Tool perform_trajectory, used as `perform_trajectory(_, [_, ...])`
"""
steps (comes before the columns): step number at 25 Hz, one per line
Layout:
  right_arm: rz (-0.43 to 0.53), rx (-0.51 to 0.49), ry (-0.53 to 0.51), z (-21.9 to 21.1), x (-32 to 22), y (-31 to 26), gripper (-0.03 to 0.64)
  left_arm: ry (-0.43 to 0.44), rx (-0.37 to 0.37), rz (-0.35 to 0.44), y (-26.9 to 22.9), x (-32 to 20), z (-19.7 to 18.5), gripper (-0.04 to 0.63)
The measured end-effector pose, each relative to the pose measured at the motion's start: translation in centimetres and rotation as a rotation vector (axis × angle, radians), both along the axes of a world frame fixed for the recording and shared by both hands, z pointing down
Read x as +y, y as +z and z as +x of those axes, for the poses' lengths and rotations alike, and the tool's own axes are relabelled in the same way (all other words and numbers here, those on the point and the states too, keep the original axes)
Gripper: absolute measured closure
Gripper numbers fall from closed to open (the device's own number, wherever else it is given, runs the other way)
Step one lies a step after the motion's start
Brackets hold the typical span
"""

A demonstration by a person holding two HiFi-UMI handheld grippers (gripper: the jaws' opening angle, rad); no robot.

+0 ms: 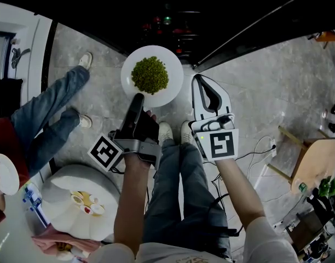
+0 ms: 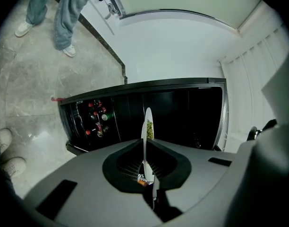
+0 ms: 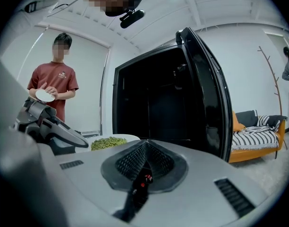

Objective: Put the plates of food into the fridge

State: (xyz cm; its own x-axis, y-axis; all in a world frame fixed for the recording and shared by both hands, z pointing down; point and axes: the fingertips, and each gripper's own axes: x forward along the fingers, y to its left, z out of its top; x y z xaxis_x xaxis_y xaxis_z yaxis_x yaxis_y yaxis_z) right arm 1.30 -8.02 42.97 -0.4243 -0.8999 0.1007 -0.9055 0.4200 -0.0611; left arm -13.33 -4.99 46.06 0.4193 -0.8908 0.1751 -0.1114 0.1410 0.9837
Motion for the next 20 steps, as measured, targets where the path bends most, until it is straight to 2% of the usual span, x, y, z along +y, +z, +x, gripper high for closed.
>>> perform_trajectory(14, [-0.028, -0.023, 0.013, -0.7, -1.3, 1.9, 0.607, 0.007, 0.006, 0.012, 0.8, -3.7, 0.4, 0.578])
perform_trajectory(17, [-0.059, -0.017, 0.036, -0.7, -1.8, 2.4, 0.607, 0.01, -0.005, 0.015, 1.0, -4.2, 0.3, 0.578])
perform_trajectory(20, [-0.04, -0.032, 0.045, -0.8, -3.0, 2.1, 0.607, 0.016, -0.009, 0.012, 1.2, -5.2, 0.4, 0.578])
